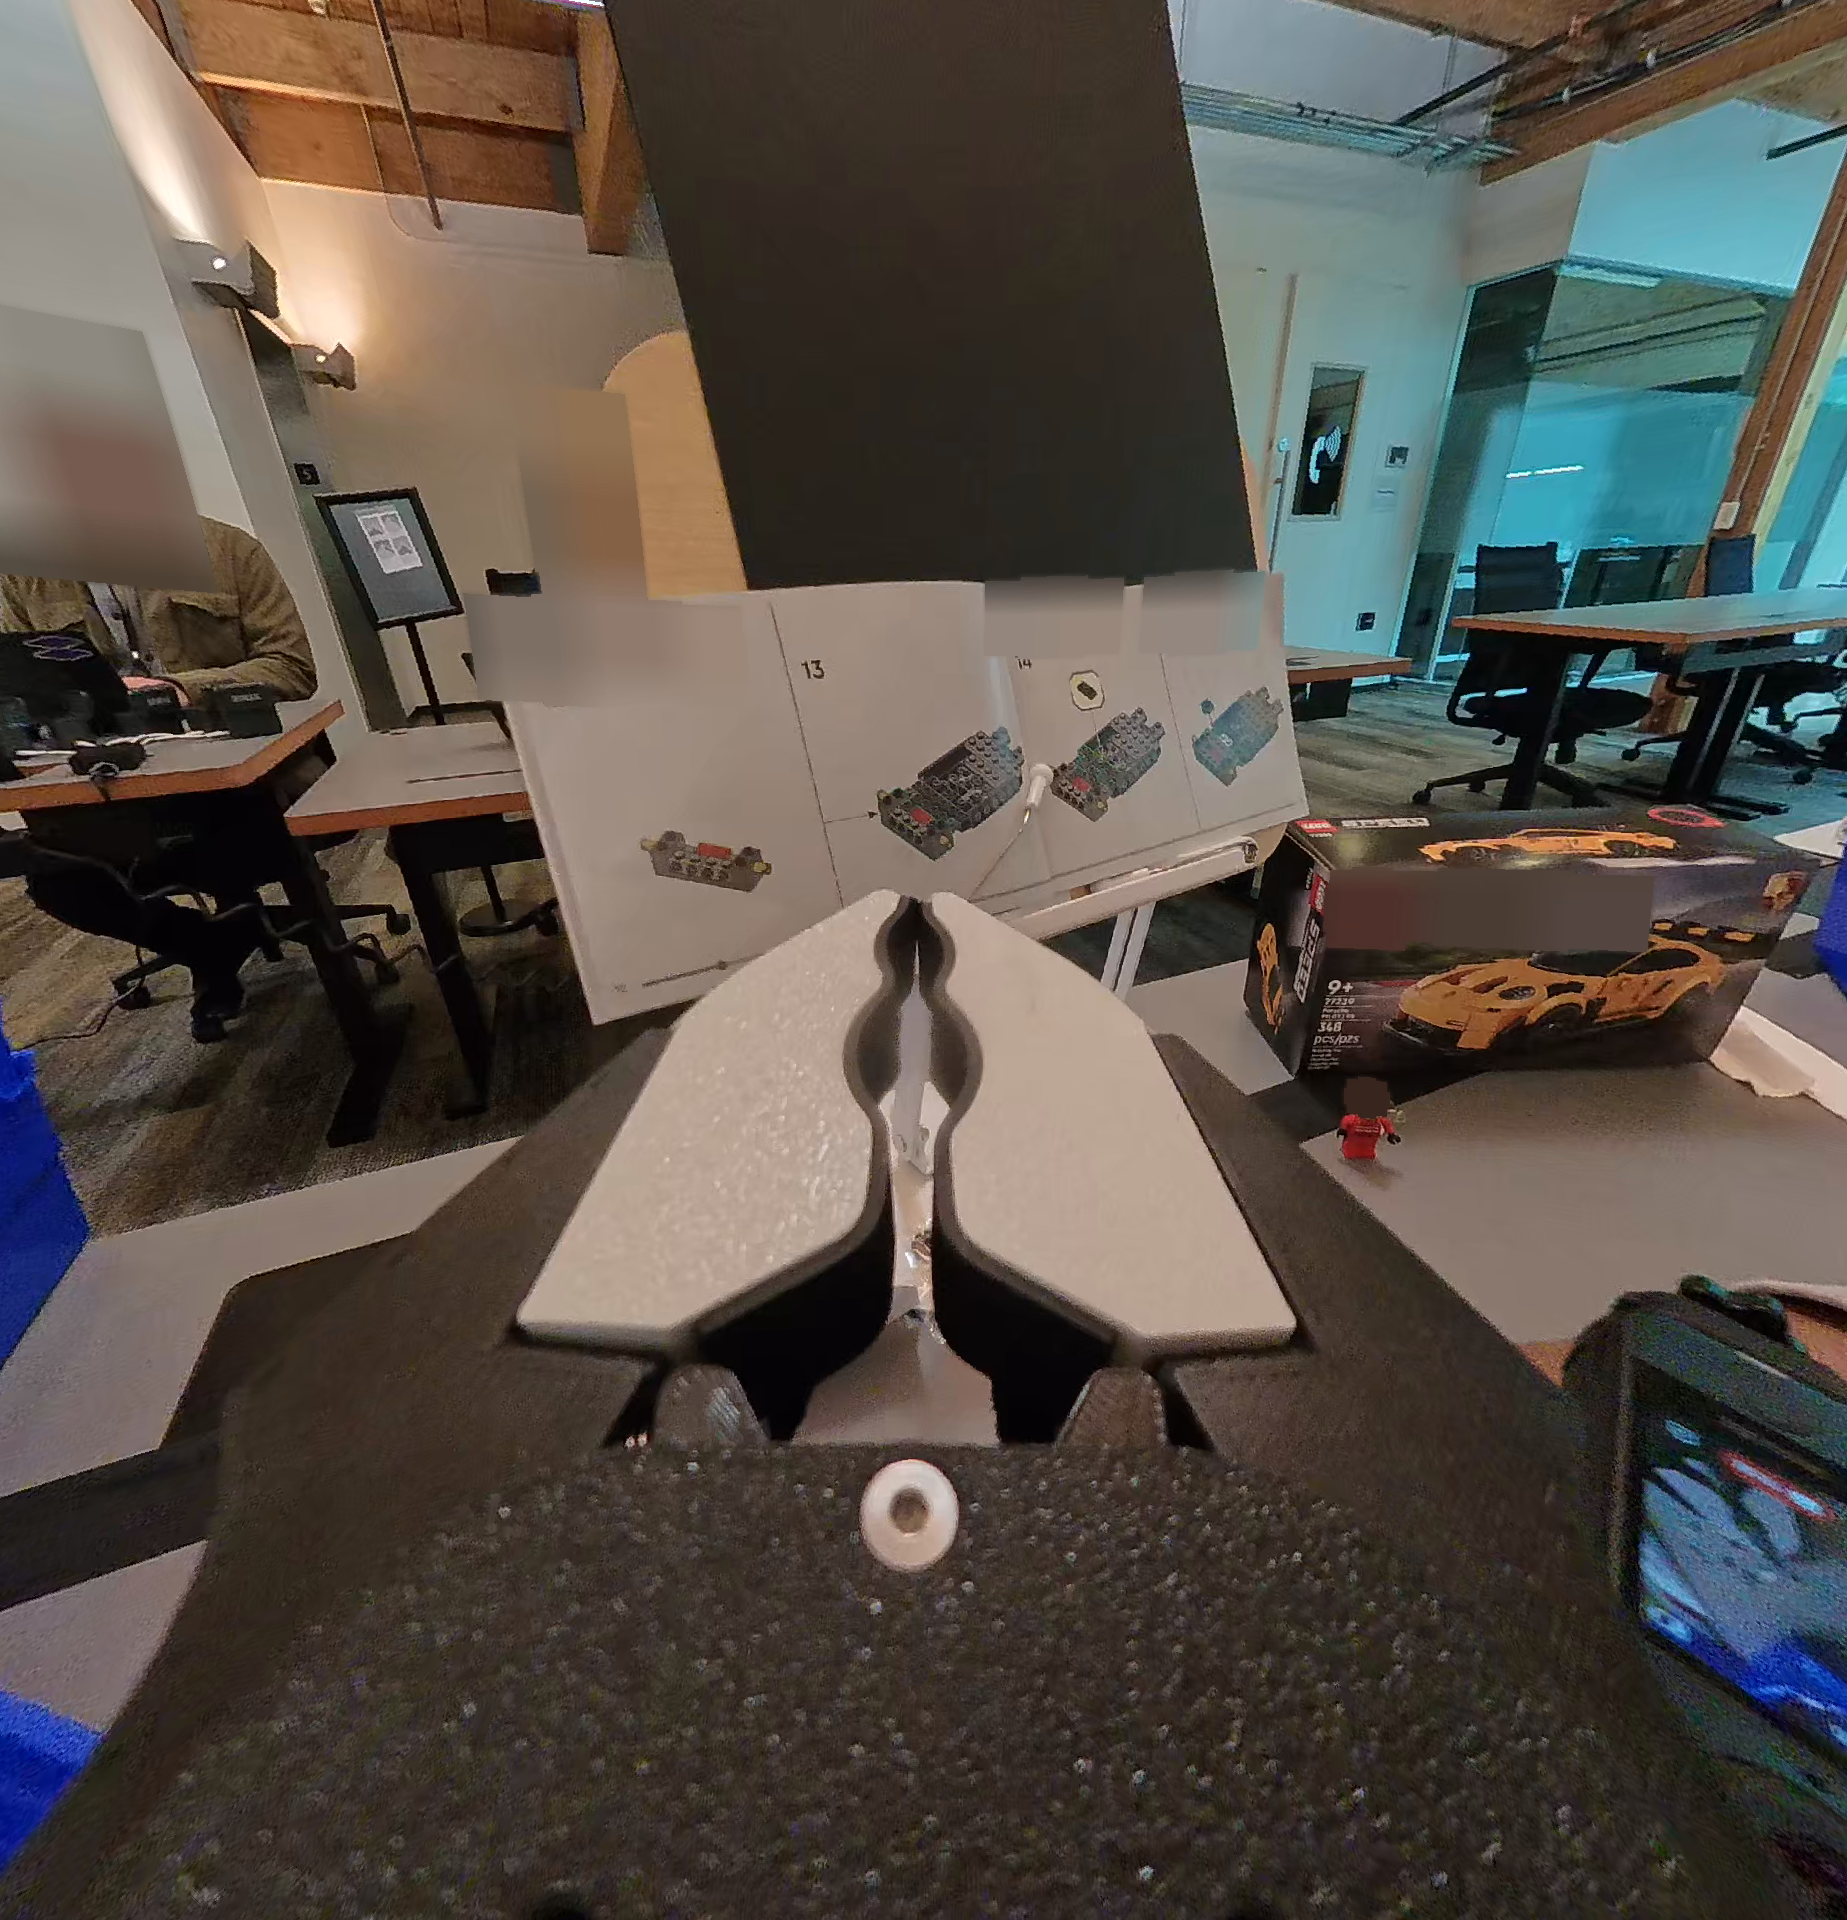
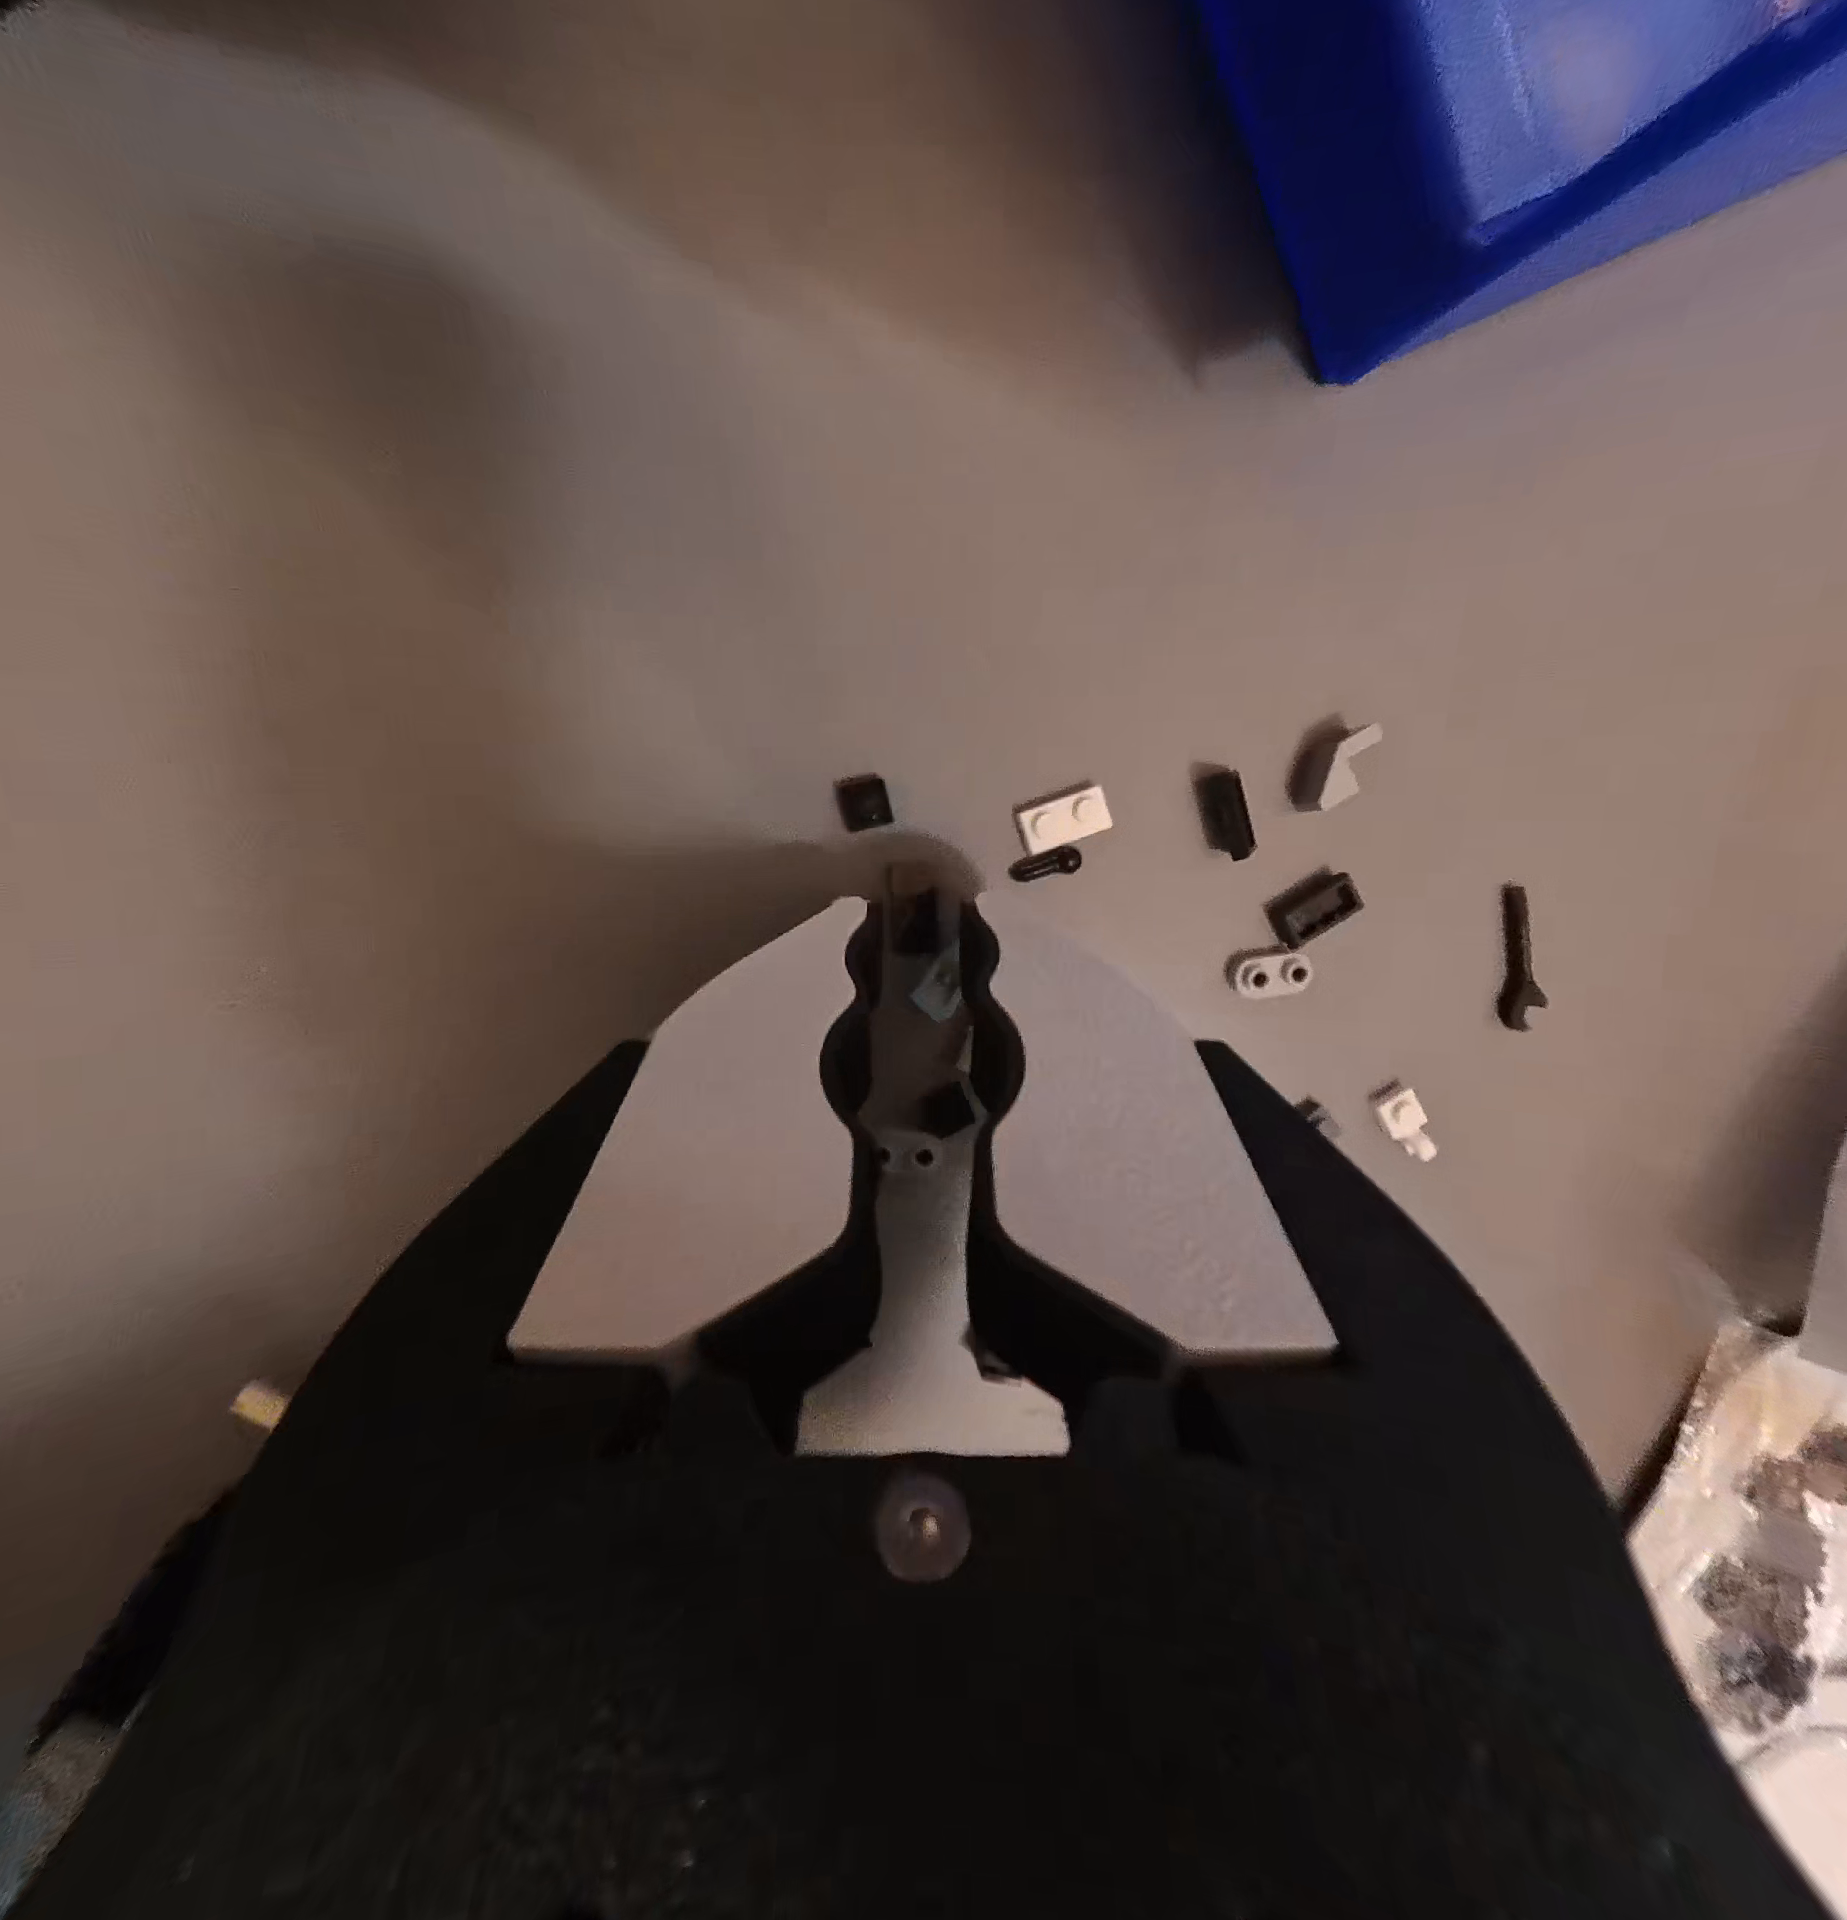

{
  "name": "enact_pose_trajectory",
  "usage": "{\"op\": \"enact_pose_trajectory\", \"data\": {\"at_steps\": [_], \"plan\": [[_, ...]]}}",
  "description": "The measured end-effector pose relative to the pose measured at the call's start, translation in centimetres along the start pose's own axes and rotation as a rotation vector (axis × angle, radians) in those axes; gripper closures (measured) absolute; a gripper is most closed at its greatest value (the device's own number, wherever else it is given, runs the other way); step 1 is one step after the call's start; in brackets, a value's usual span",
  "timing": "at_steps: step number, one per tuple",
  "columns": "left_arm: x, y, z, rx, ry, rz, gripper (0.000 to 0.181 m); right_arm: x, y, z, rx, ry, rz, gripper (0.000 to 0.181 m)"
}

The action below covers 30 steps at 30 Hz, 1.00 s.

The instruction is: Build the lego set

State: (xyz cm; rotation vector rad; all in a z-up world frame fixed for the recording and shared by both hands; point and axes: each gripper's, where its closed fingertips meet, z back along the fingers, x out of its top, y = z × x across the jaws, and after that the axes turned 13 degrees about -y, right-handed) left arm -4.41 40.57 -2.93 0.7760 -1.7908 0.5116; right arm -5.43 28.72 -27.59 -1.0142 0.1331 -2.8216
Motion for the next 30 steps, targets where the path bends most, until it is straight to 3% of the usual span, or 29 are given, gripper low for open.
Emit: {"op": "enact_pose_trajectory", "data": {"at_steps": [9, 13, 16, 21, 24, 30], "plan": [[0.2, 0.6, 0.3, 0.009, -0.004, 0.016, 0.181, 0.3, 1.0, 0.1, 0.115, -0.002, -0.057, 0.174], [0.2, 0.4, 0.3, -0.001, -0.002, 0.006, 0.181, 0.9, 3.1, 5.0, 0.031, -0.116, -0.089, 0.174], [-0.1, 0.0, 0.1, -0.015, 0.004, 0.023, 0.181, -2.6, 5.8, 9.5, -0.046, -0.057, -0.131, 0.174], [-1.0, -2.5, -0.5, -0.071, 0.037, 0.0, 0.181, -11.5, 9.7, 14.7, -0.173, 0.061, -0.318, 0.174], [-1.6, -4.7, -0.9, -0.12, 0.058, -0.024, 0.181, -15.2, 10.4, 16.1, -0.231, 0.081, -0.4, 0.174], [-3.3, -8.8, -0.9, -0.219, 0.114, -0.109, 0.181, -17.7, 9.7, 16.1, -0.252, 0.107, -0.422, 0.174]]}}
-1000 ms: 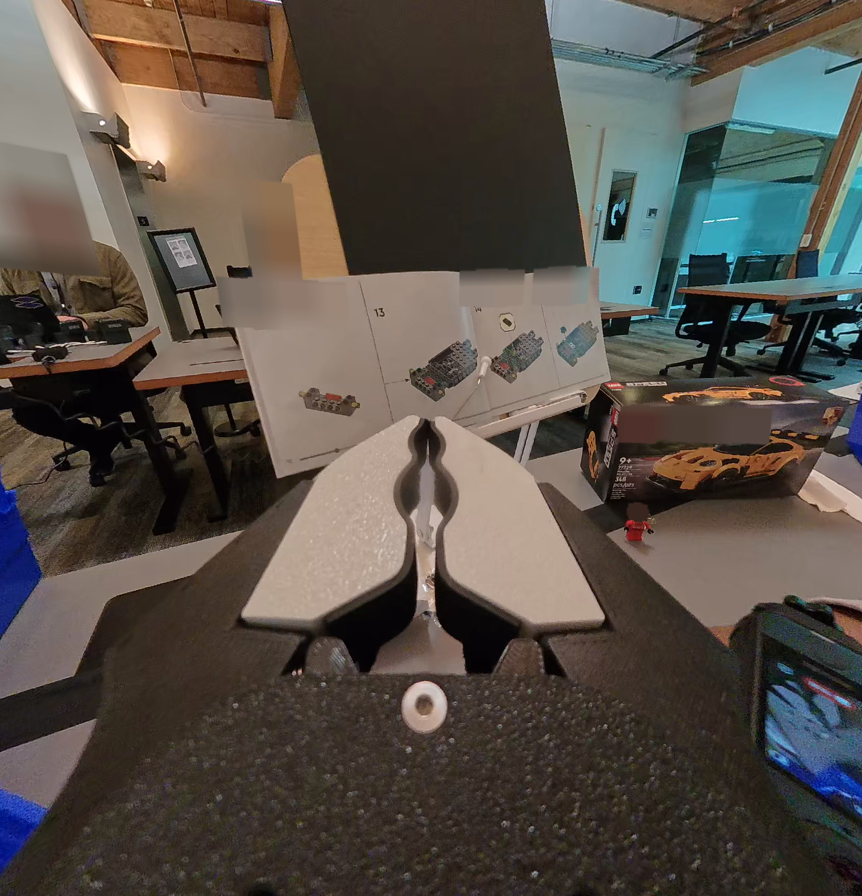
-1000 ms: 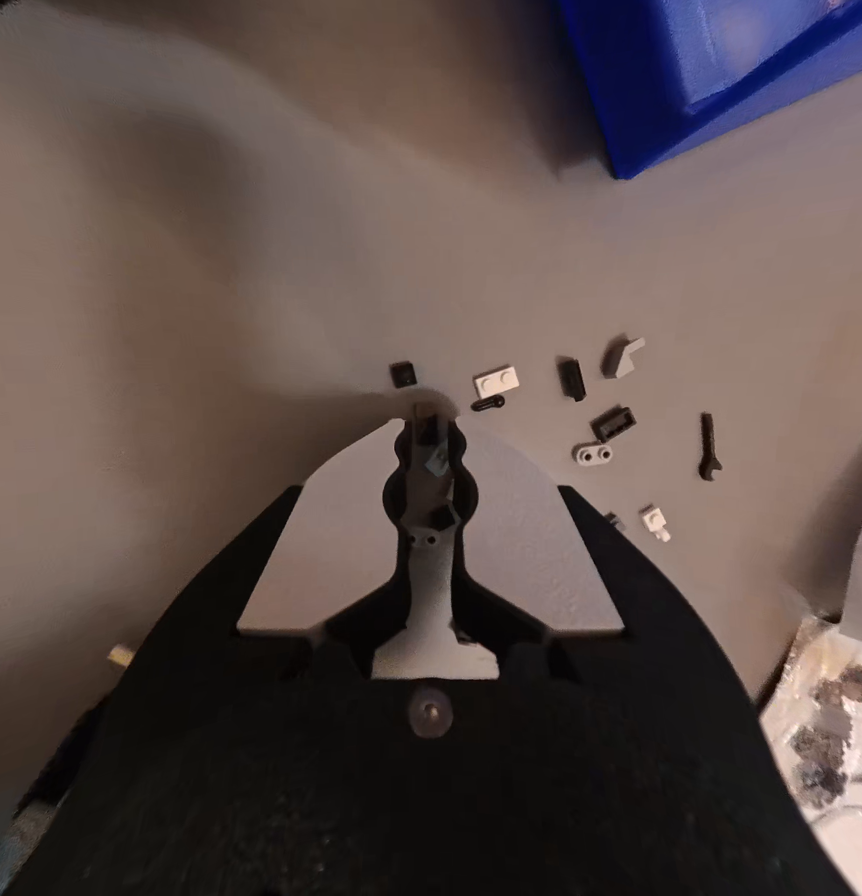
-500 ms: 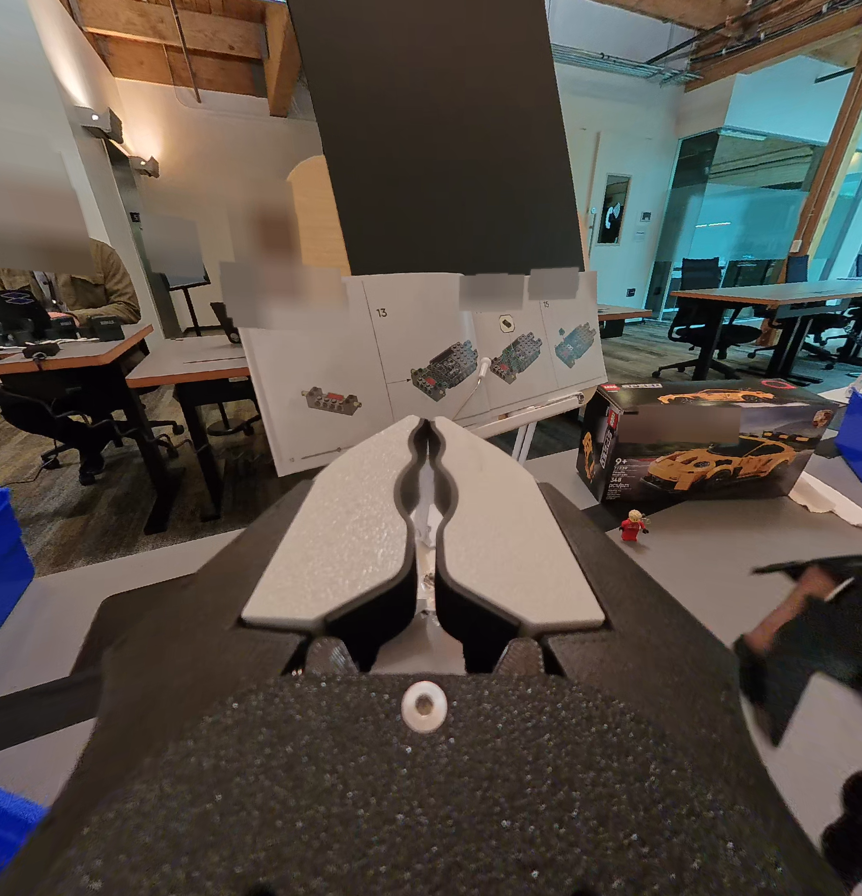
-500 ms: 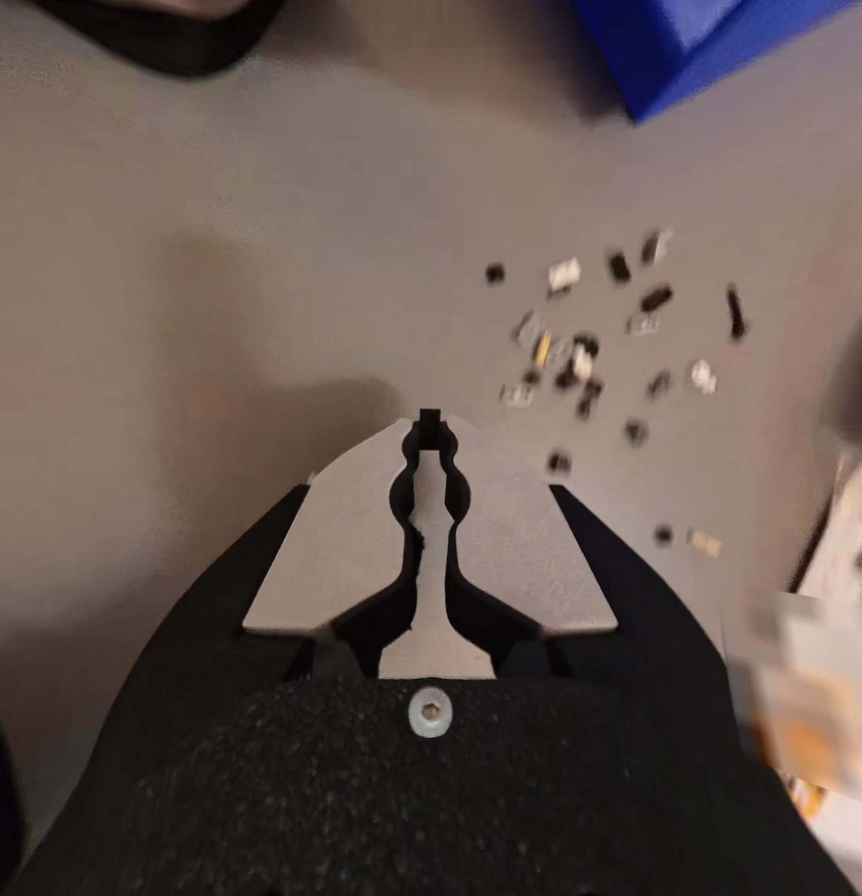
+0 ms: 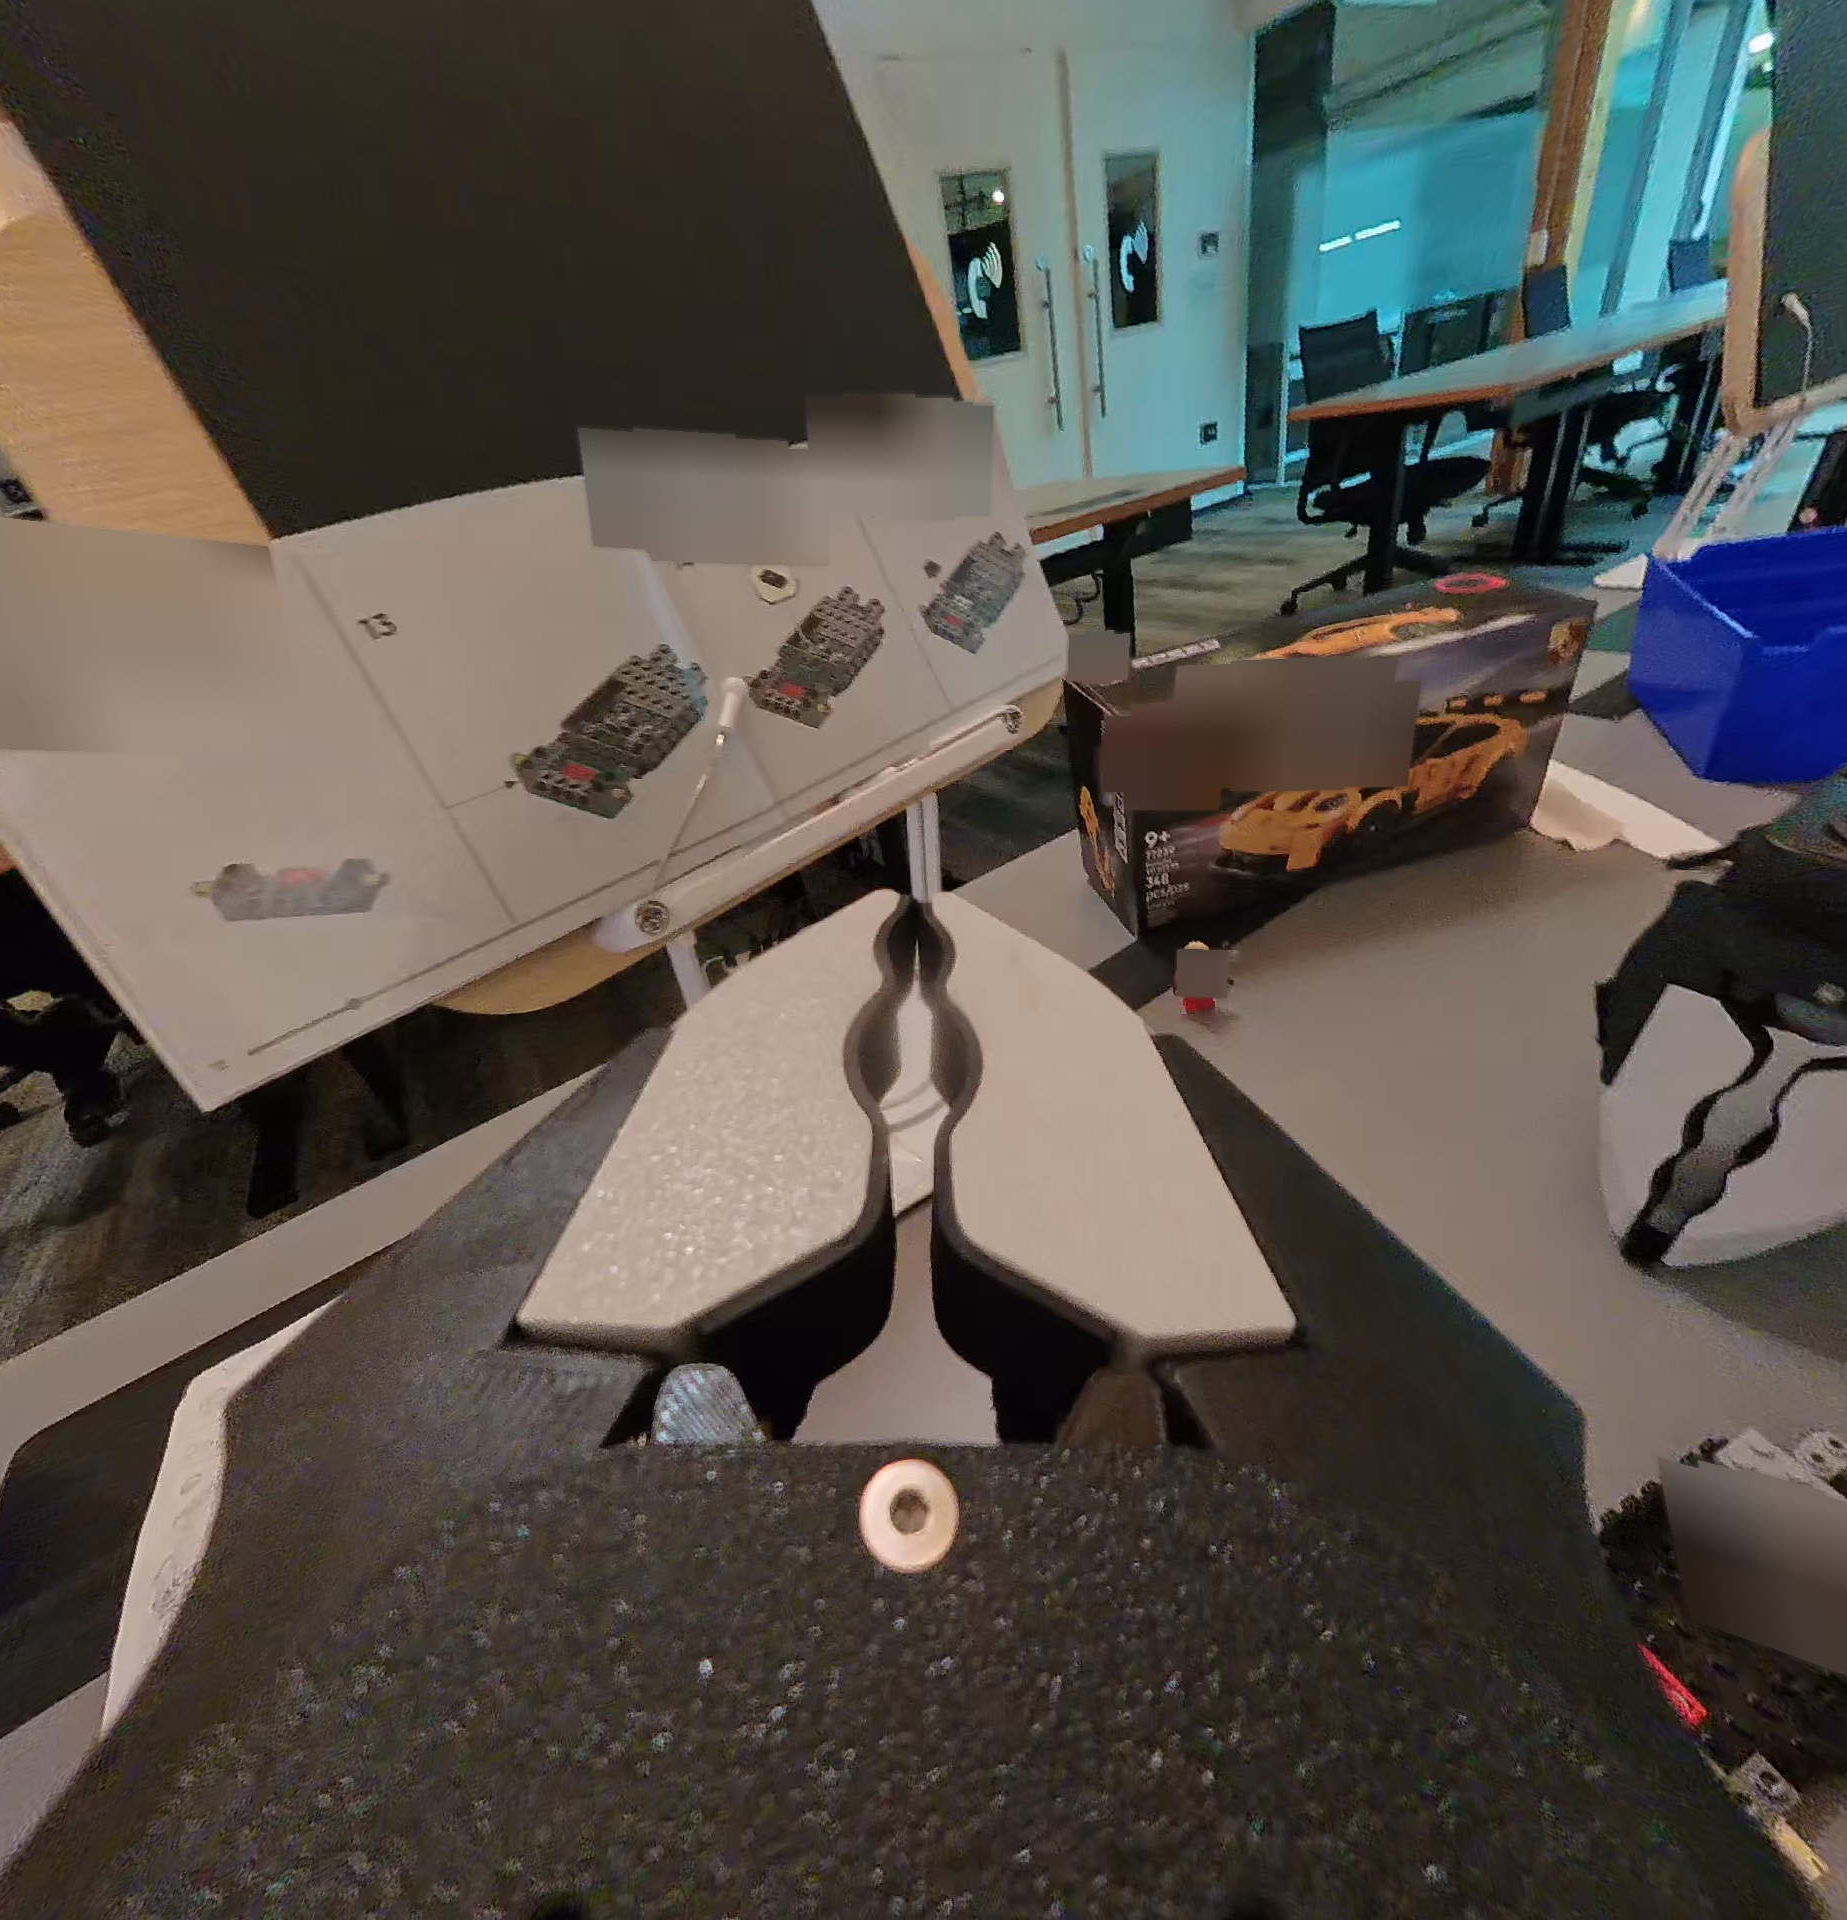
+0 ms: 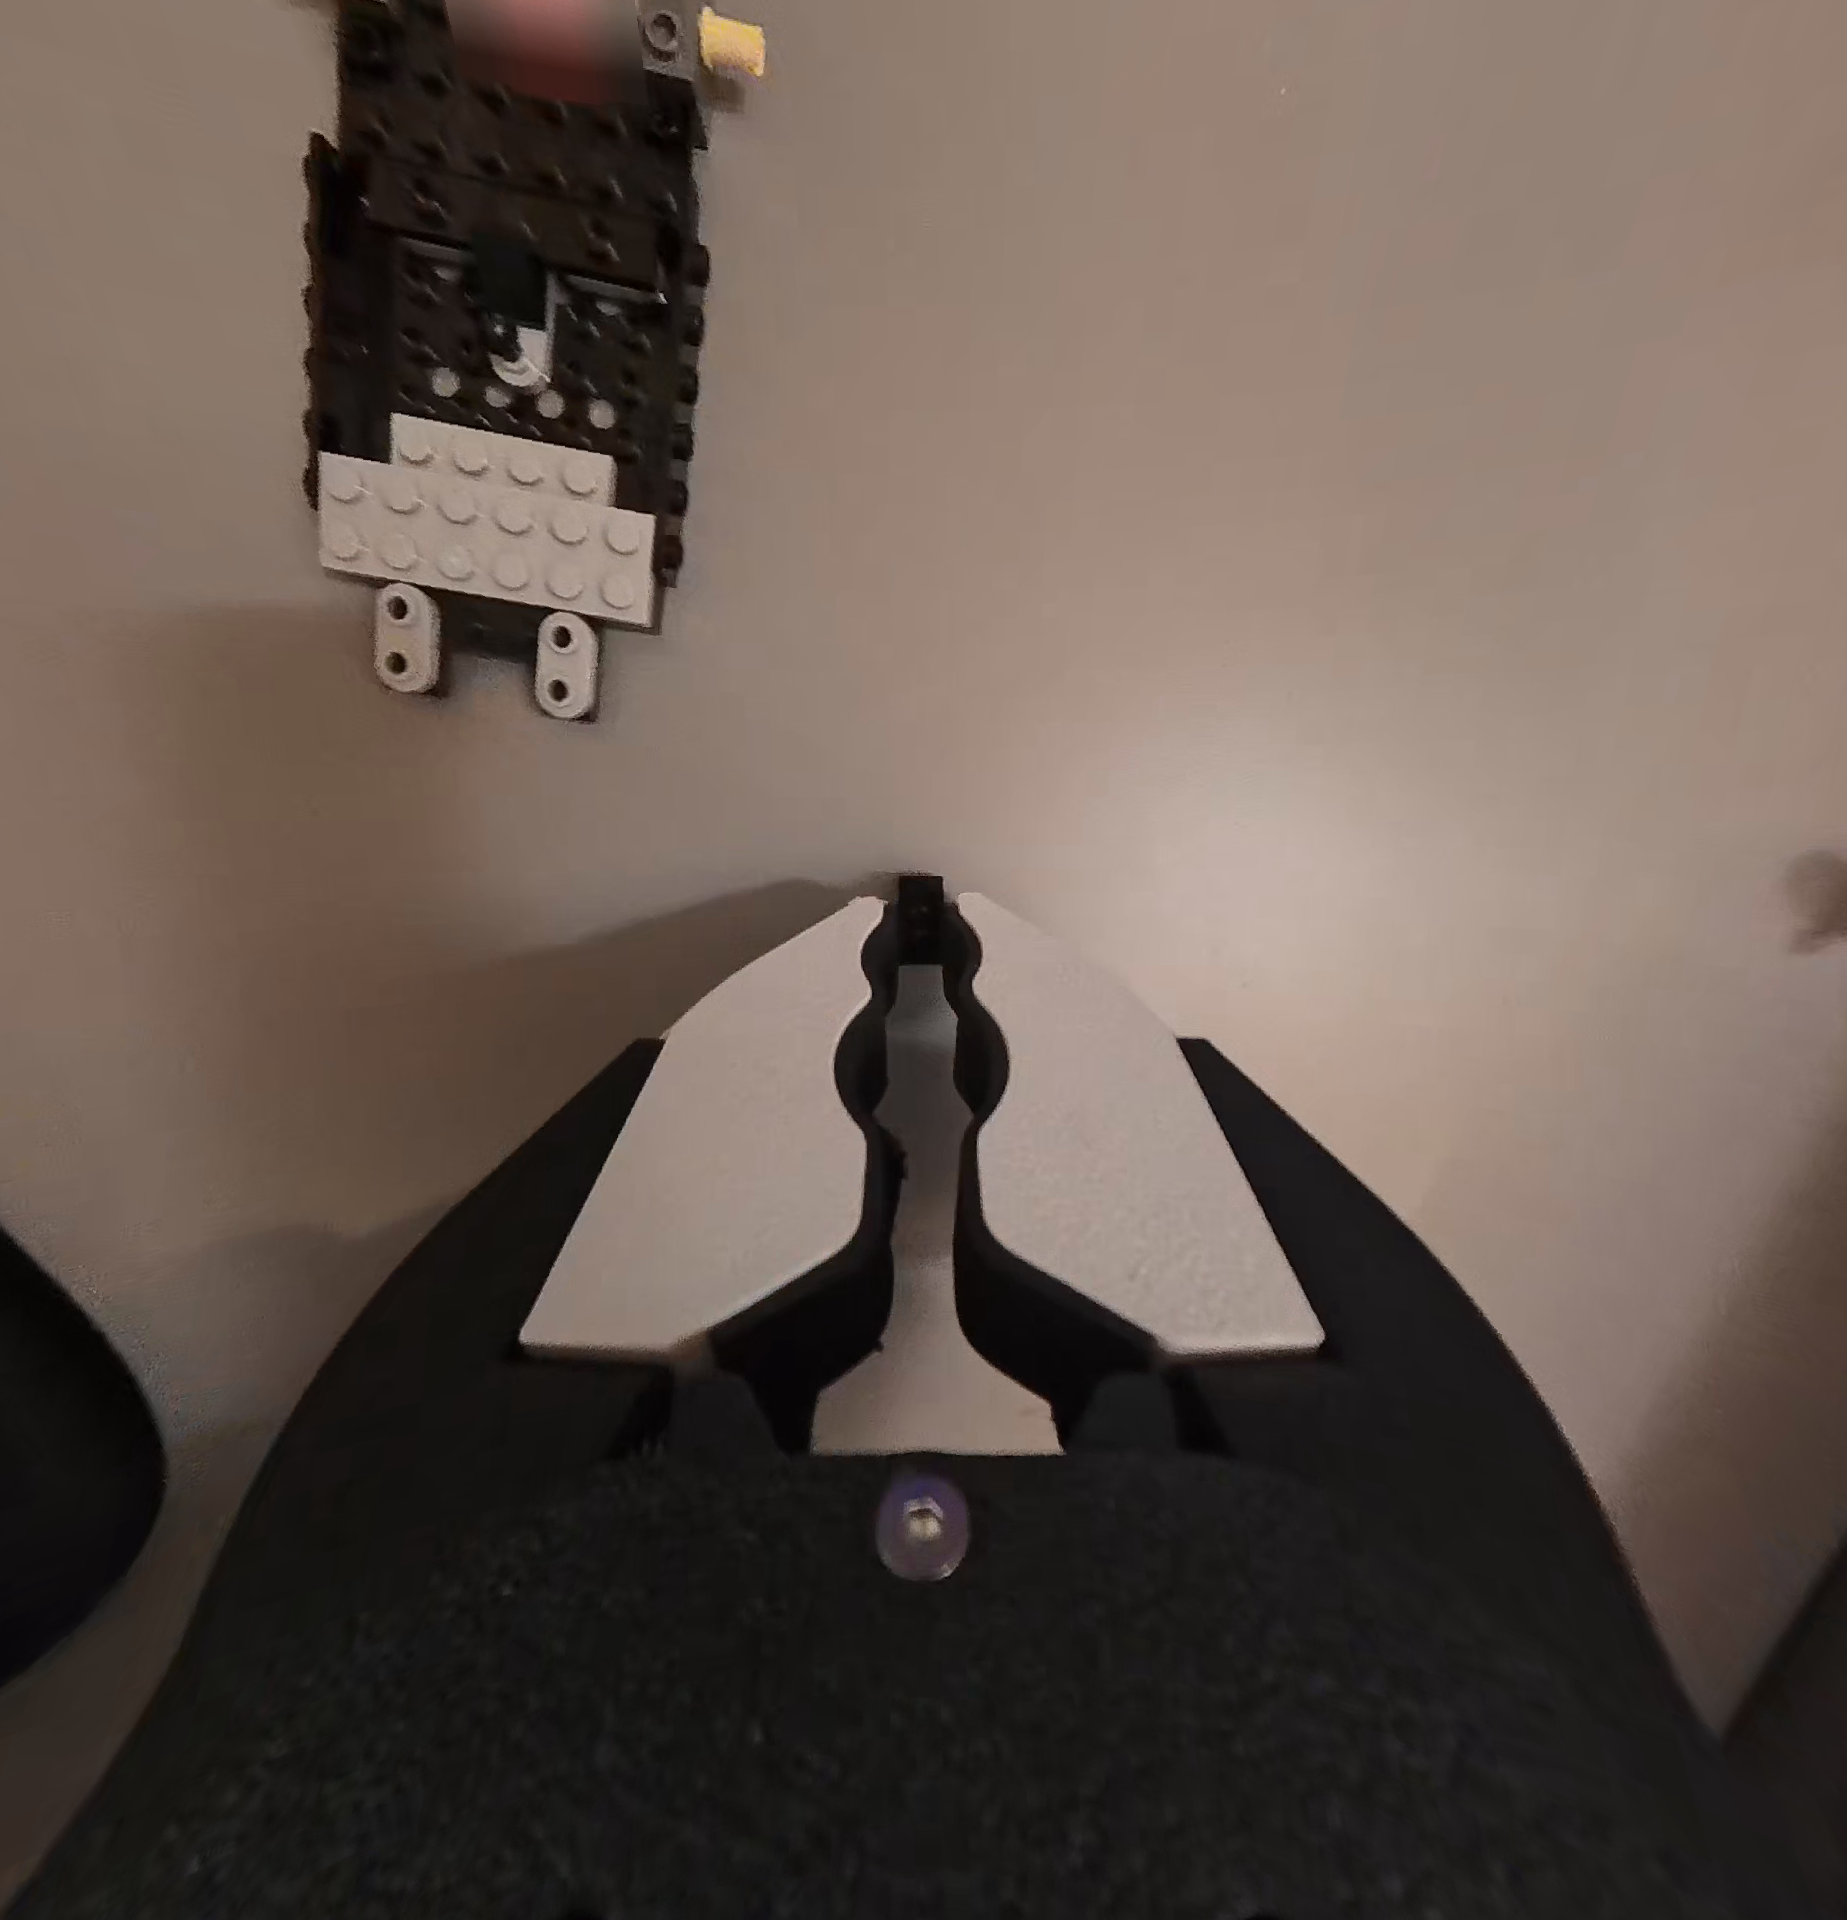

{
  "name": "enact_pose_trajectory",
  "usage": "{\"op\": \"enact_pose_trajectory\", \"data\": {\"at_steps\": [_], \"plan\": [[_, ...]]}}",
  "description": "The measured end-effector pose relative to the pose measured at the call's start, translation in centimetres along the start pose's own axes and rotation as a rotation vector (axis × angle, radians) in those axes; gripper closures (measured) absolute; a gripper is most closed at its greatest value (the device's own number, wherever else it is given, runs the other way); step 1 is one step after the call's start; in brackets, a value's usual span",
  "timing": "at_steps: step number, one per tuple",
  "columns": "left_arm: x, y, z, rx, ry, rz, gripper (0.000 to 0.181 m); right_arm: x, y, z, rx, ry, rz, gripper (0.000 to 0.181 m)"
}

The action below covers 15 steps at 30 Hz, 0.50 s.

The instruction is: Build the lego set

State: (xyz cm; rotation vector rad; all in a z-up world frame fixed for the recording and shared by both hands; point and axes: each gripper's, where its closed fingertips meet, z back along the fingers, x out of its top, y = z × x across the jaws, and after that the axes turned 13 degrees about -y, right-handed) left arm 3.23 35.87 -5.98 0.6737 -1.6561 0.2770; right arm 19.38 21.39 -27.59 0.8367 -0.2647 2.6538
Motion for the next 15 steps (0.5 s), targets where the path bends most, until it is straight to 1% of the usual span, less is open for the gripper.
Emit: {"op": "enact_pose_trajectory", "data": {"at_steps": [3, 5, 8, 10, 12, 13, 15], "plan": [[-0.6, -0.7, -0.1, -0.02, 0.018, -0.009, 0.181, 0.1, -0.6, -0.3, -0.011, -0.002, 0.016, 0.173], [-1.0, -0.7, -0.1, -0.022, 0.029, -0.006, 0.181, 0.3, -1.1, -0.2, -0.032, 0.001, 0.013, 0.154], [-1.3, -0.3, 0.0, -0.015, 0.034, 0.006, 0.181, 2.8, -0.8, 0.6, -0.065, -0.087, 0.008, 0.14], [-1.3, -0.1, 0.0, -0.014, 0.035, 0.012, 0.181, 4.5, 0.6, 0.8, -0.063, -0.117, 0.025, 0.13], [-1.3, 0.0, 0.0, -0.014, 0.036, 0.012, 0.181, 6.3, 3.5, 0.2, 0.015, -0.154, 0.019, 0.121], [-1.3, -0.1, 0.0, -0.016, 0.036, 0.012, 0.181, 6.8, 4.7, -0.5, 0.035, -0.15, 0.024, 0.114], [-1.3, -0.2, 0.0, -0.02, 0.036, 0.012, 0.181, 6.7, 5.7, -2.3, 0.023, -0.077, 0.04, 0.094]]}}
